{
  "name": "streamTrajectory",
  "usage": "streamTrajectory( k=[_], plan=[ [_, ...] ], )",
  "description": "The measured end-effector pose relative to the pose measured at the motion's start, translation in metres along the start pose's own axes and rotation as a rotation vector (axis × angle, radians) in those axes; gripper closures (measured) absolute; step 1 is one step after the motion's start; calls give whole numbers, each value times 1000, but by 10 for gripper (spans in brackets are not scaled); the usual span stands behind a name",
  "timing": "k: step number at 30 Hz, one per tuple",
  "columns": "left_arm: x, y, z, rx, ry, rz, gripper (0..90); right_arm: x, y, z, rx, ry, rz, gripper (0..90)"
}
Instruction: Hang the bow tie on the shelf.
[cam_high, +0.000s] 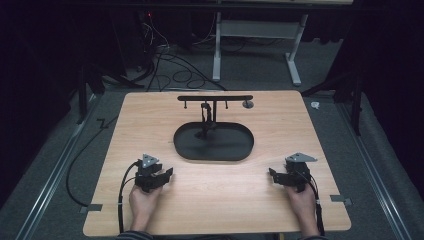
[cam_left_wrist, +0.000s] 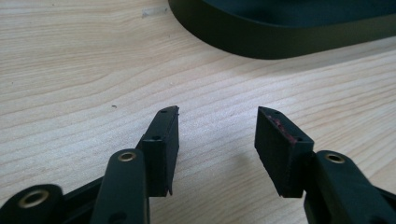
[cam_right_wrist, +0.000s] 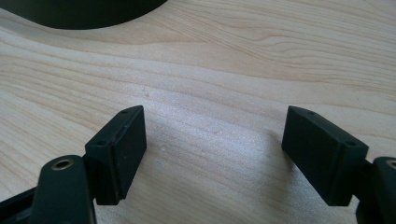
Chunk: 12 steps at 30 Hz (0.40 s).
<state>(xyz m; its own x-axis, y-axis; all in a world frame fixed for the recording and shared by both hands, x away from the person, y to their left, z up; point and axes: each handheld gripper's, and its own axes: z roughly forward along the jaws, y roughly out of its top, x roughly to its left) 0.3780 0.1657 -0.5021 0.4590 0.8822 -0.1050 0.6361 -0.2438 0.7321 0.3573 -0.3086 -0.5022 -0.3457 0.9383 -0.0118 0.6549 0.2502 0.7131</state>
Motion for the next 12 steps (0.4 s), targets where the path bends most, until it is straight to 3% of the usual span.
streamTrajectory(
  k=[6, 12],
  plan=[
    [-6, -3, 4, -35, 37, 45, 474, 0, 0, 0, 0, 0, 0, 230],
    [-10, -4, 4, -29, 55, 64, 450, 0, 0, 0, 0, 0, 0, 230]
  ],
)
